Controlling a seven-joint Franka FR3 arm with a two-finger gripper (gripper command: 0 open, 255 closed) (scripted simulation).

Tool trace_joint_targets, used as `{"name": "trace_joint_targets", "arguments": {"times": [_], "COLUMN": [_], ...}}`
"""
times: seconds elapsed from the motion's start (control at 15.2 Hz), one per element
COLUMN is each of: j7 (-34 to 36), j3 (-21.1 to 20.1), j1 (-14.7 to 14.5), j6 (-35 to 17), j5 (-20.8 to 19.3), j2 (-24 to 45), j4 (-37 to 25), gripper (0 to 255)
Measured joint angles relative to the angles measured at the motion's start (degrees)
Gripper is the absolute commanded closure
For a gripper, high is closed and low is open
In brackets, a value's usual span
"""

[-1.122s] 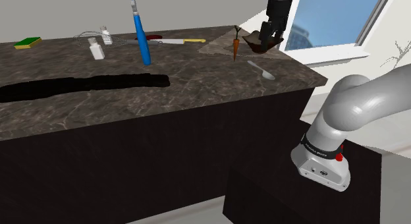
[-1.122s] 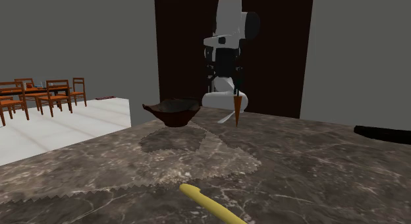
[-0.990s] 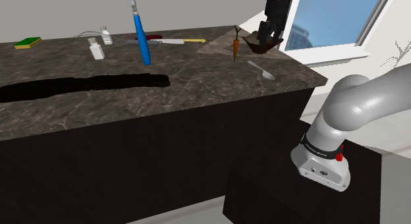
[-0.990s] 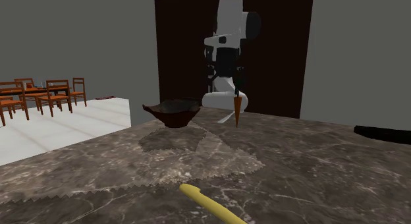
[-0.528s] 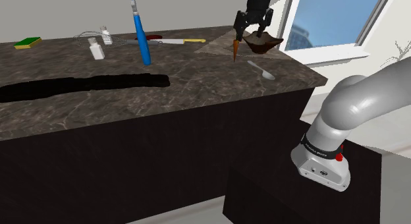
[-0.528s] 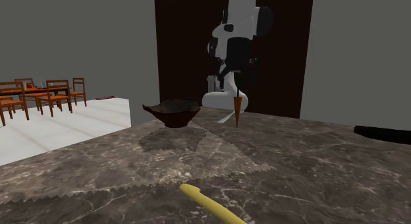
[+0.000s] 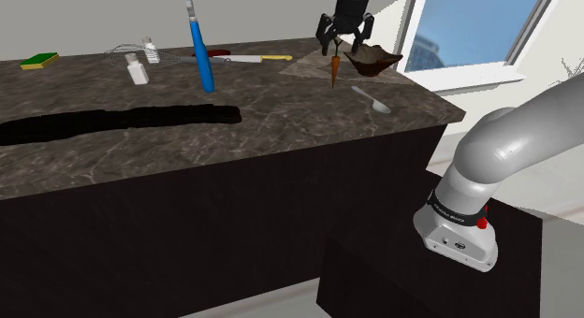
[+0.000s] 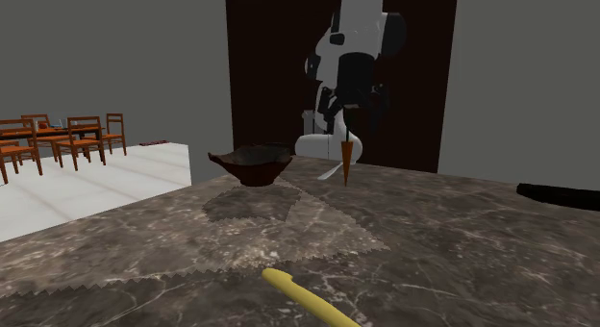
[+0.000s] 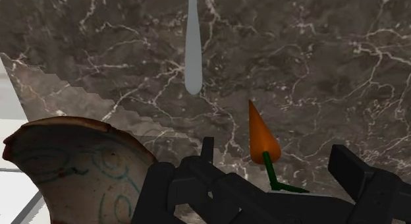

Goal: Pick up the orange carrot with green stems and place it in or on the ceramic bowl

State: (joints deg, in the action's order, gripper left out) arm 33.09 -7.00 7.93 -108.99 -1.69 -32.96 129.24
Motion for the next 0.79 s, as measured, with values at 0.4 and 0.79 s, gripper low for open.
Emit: {"name": "trace_joint_targets", "arguments": {"times": [0.4,0.79], "j7": [0.1,0.1], "j3": [0.0,0.0], "j1": [0.1,0.1], "j6": [-2.9,-2.9], "j5": [-0.1,-0.1], "j2": [0.7,0.7], "j4": [2.2,2.2], "gripper": [0,255]}}
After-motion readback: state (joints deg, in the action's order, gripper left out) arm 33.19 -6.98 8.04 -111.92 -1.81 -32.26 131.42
